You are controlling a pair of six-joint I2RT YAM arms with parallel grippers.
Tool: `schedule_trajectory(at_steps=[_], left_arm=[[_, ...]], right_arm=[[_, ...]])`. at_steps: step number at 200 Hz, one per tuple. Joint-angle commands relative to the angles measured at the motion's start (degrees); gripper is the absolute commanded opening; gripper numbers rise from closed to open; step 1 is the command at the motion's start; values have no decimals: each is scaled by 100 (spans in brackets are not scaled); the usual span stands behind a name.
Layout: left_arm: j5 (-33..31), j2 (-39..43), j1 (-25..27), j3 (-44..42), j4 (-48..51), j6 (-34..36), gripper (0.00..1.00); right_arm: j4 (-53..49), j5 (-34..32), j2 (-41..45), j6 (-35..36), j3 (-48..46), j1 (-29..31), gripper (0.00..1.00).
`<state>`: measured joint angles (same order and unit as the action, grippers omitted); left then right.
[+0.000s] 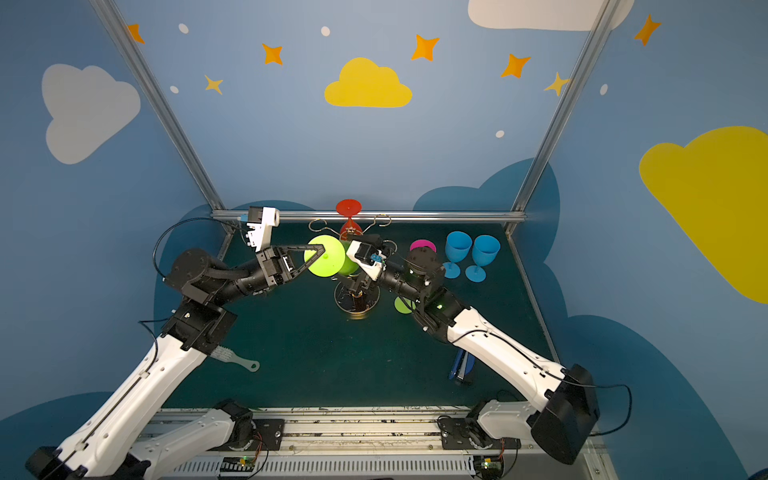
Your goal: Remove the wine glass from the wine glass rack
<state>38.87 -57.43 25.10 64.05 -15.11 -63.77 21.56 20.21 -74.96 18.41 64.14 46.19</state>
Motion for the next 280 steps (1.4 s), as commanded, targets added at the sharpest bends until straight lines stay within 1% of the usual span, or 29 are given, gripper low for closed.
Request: schedule_trajectory(at_steps=[1,49,73,83,103,113,121,130,142,145,151,156,163,172,188,203,219,236,241,261,280], left_arm=[[156,21,-31,132,-358,-157,3],[345,-49,-93,127,-689,-423,3],[383,-62,-133,116,-725,-461,3],[383,-45,-155,112,-738,-461,3],[384,-15,-186,117,-783,-416,3],[394,-16,-203,148,-734,-354,5],[405,-13,-213,158,-672,-275,10],[396,-6,-216,160,-600,-180,22],[390,24,-247,143,-498,-8,32],[360,35,-245,135,-463,51,37],[315,65,-252,125,-393,185,50],[266,102,-260,117,-286,320,60],[170,162,-273,135,-77,629,68],[-31,241,-286,179,381,1153,74],[-609,395,-286,218,1139,2219,77],[-918,513,-287,80,1163,3196,77],[-1259,598,-269,-178,824,4195,77],[-1468,662,-197,-673,27,5308,75],[-1470,664,-171,-815,-226,5758,74],[-1671,622,32,-1164,-723,7186,71],[-1638,551,185,-1287,-932,8072,67]], right_arm=[[257,184,-153,-302,232,-24,88],[484,221,-325,-625,204,-23,87],[501,203,-313,-733,187,-31,82],[437,173,-292,-774,193,-28,78],[313,103,-224,-868,172,-23,65],[297,72,-168,-929,143,-23,60],[303,57,-128,-967,118,-27,56],[248,9,-69,-1034,106,-25,52],[-32,-14,46,-1111,150,-23,47],[-104,-9,85,-1129,158,-23,46],[-259,-12,147,-1145,173,-23,45],[-381,-36,201,-1175,185,-18,44],[-554,-87,302,-1229,182,-15,44],[-863,-217,444,-1324,202,-15,43],[-1557,-479,730,-1494,258,-14,39],[-2301,-636,995,-1587,345,-14,36],[-3152,-821,1193,-1708,543,-10,34],[-4012,-971,1319,-1811,776,-14,32],[-4207,-988,1356,-1844,827,-10,31],[-4747,-986,1465,-1982,928,-7,27],[-5121,-949,1462,-2049,1034,-8,26]])
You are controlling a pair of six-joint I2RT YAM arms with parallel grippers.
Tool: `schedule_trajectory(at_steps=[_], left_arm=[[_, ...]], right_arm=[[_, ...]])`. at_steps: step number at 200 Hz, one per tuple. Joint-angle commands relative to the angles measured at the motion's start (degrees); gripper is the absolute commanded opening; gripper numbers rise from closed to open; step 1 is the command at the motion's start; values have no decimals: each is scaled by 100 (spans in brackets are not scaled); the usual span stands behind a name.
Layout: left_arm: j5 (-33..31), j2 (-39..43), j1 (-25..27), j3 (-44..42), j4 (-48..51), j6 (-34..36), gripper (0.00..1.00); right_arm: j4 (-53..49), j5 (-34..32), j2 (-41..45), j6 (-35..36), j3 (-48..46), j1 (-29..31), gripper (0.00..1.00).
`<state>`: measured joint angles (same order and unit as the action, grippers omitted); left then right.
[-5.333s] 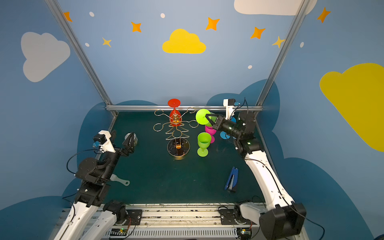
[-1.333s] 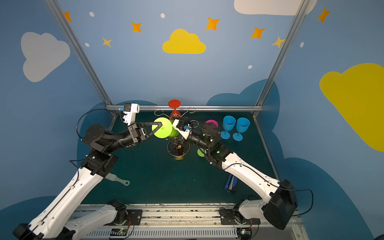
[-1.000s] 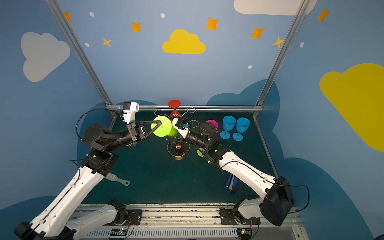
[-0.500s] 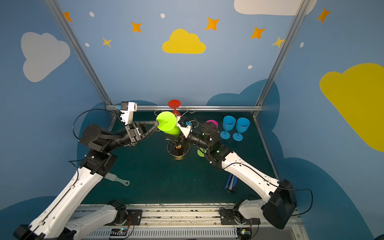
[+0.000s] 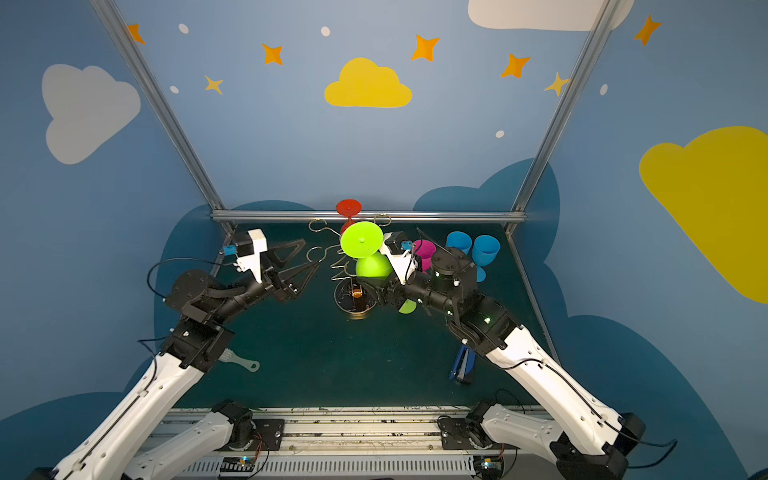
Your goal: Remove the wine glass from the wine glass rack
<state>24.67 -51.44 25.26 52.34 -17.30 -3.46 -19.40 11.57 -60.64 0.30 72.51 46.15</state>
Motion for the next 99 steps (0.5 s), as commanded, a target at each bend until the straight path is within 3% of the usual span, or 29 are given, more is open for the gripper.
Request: schedule_trajectory(at_steps=[1,59,99], left_arm=[[-217,-49,180,-121,-727,2073,66],[-75,-153,408,-102,-844,2859,63],[-6,-198,497,-100,-616,2940,61]], right_arm=[[-1046,-81,28,-247,204,-2,26],[-1352,233,-341,-372,408,85,21],[-1233,350,-648,-381,511,279,20]])
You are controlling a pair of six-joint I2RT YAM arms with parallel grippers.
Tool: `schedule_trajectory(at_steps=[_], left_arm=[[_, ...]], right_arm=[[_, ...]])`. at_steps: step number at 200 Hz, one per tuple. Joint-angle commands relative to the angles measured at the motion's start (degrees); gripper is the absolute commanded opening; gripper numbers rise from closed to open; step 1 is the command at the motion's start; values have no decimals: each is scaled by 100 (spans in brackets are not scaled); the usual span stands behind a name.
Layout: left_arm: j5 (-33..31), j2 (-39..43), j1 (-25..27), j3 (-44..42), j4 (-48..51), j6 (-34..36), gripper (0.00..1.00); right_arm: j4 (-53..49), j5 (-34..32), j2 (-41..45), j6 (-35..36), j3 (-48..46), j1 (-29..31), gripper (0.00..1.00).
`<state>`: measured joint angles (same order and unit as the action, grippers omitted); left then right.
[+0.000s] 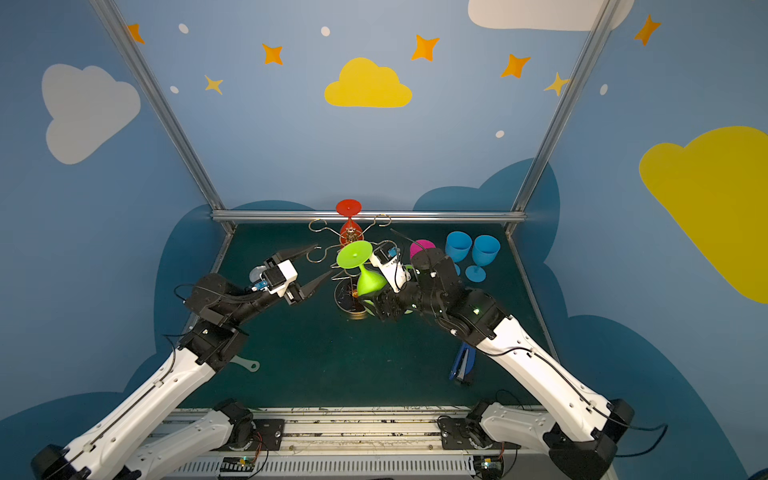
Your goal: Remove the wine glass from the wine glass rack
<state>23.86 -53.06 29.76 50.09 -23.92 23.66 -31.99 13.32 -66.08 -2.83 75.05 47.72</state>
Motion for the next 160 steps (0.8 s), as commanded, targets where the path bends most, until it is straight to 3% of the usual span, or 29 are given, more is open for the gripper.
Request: schedule_trajectory(at_steps=[1,66,113,129,160], left_arm=[[71,-33,47,125,50,232,61],[115,-10,100,139,112,178,51],[176,12,109,173,371,192,27],[116,54,109,185,483,151,4],[-76,165,109,55,372,10,3]], right_arm=[[26,177,-110,-69,257,127,20],[-53,218,-541,-115,454,400,20],[-73,250,-677,-151,540,475,23],[-51,237,-678,-161,538,476,28],[138,58,-554,-250,423,466,55]])
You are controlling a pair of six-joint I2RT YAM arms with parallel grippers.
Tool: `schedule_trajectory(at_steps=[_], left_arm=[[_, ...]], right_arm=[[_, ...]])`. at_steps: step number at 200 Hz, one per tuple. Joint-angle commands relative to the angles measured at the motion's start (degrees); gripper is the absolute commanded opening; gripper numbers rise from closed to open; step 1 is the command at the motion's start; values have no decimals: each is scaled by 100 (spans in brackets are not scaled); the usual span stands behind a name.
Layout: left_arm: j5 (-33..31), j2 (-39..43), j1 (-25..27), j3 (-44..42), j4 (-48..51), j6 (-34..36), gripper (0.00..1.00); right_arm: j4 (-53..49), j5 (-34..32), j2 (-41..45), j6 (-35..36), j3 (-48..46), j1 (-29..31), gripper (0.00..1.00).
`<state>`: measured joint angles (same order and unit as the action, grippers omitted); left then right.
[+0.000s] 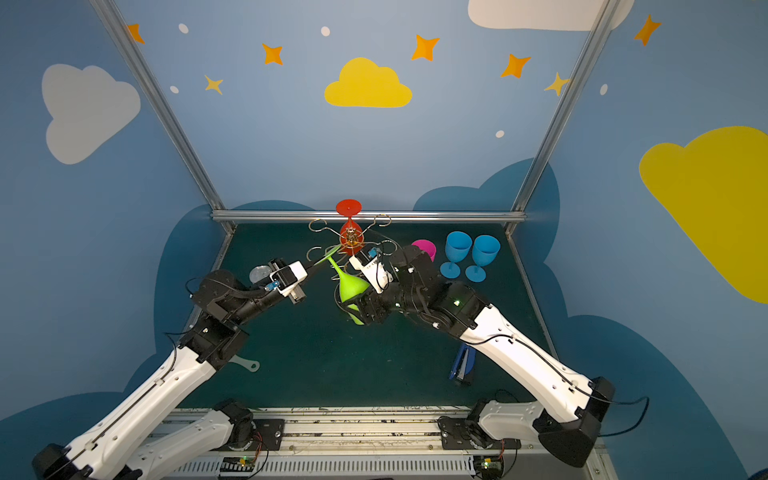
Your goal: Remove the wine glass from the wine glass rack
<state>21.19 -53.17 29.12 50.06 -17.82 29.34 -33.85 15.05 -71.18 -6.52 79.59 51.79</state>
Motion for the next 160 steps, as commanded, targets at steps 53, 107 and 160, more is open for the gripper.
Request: schedule_trajectory(at_steps=[53,107,160], left_arm=[[-612,584,172,-263,-375,-1625,3],[-1070,994,173,-855,-753,-2798,3],[-1187,1224,177,-1075,-819,-3133,3]], right_arm=[[1552,-160,809,-116,-826,-92,78],[2938,-31,2104,-290,-1882,-359,82],[2948,-366,2899,-399,-2360,-575,81]])
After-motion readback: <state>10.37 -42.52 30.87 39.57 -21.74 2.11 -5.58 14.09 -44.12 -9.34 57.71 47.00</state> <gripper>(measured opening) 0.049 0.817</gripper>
